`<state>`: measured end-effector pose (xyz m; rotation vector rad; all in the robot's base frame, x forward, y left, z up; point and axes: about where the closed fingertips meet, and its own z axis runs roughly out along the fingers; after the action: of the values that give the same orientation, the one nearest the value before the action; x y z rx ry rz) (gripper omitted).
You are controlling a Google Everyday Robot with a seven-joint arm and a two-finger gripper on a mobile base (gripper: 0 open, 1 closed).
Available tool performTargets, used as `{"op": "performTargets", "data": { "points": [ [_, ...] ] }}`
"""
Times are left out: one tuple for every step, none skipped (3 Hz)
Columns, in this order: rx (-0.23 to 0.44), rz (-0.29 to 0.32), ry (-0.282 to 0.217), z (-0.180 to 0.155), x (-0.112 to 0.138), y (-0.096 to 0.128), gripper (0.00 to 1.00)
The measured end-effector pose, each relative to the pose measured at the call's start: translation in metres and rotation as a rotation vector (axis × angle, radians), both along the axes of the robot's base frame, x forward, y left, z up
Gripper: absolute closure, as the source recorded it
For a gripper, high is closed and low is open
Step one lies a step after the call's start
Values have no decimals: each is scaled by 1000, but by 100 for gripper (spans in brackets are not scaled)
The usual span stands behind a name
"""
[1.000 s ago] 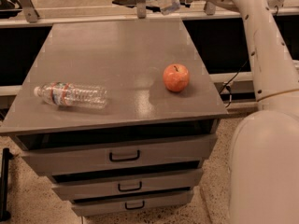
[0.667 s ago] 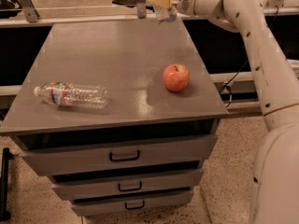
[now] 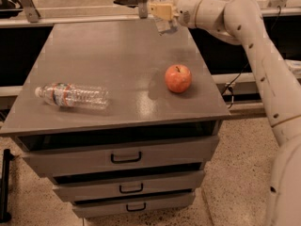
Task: Place blue plastic bottle upright
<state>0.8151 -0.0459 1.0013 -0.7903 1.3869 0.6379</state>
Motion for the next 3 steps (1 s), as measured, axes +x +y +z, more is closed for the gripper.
{"op": "performTargets", "data": {
  "points": [
    [22,-12,16,-19,-10,-11,100],
    [74,-3,11,-33,-17,-24,100],
    [143,42,-18,-39,-21,-27,100]
  ]
}}
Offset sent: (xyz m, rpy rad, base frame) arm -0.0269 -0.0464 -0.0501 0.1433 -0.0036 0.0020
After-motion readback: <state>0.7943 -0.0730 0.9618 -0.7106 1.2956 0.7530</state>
